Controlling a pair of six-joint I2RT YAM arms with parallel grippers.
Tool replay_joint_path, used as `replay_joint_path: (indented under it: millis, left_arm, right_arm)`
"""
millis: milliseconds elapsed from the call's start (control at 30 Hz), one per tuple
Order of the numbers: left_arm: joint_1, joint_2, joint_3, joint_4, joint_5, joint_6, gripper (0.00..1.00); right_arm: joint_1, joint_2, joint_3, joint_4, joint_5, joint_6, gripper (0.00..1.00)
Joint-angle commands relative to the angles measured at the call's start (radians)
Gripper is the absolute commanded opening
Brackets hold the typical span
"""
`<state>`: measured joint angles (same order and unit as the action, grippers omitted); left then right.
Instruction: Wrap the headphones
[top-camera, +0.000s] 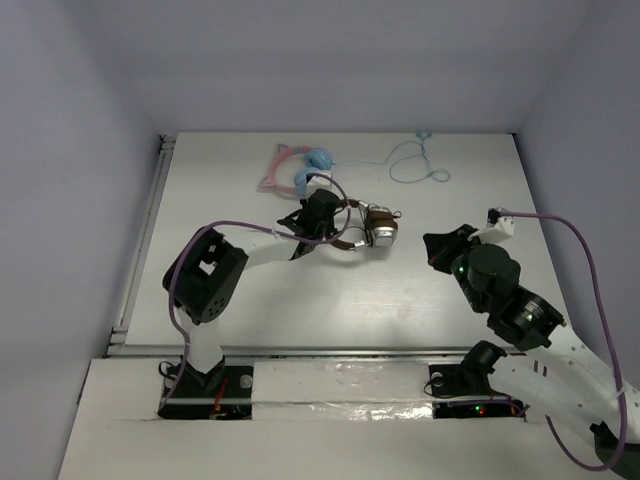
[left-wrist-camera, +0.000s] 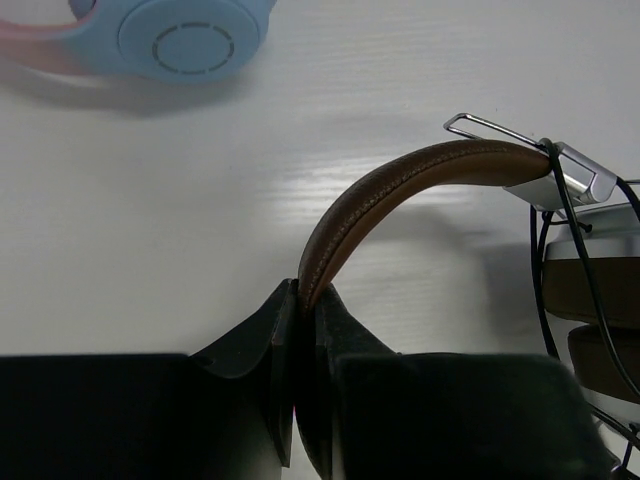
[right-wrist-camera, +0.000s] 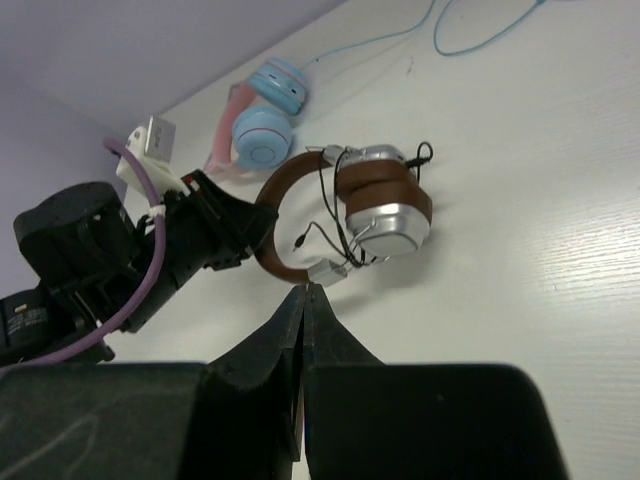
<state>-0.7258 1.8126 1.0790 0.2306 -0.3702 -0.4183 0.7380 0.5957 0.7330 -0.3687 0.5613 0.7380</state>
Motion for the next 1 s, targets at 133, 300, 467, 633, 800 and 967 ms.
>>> replay_joint_path:
  millis: [133, 300, 467, 633, 800, 967]
  left_arm:
    - [0.011, 0.063, 0.082, 0.162, 0.043, 0.033, 0.0]
    - [0.011, 0.074, 0.049, 0.174, 0.045, 0.039, 0.0]
    - [0.02, 0.088, 0.041, 0.164, 0.043, 0.042, 0.02]
    - [0.02, 0.074, 0.022, 0.154, 0.027, 0.044, 0.16]
    - [0.02, 0.076, 0.012, 0.145, 0.025, 0.039, 0.18]
    - [0.02, 0.068, 0.007, 0.118, 0.002, 0.042, 0.25]
  right_arm:
    - [-0.006, -0.004, 0.0, 0.017, -0.014, -0.002, 0.0]
    - [-0.006, 0.013, -0.001, 0.039, -0.011, -0.011, 0.04]
    - [-0.006, 0.018, 0.002, 0.044, -0.021, -0.008, 0.11]
    - [-0.006, -0.01, 0.022, 0.028, -0.021, -0.012, 0.16]
    - [-0.006, -0.034, 0.051, 0.007, -0.015, -0.019, 0.17]
    - [-0.006, -0.039, 0.081, -0.006, -0.015, -0.031, 0.22]
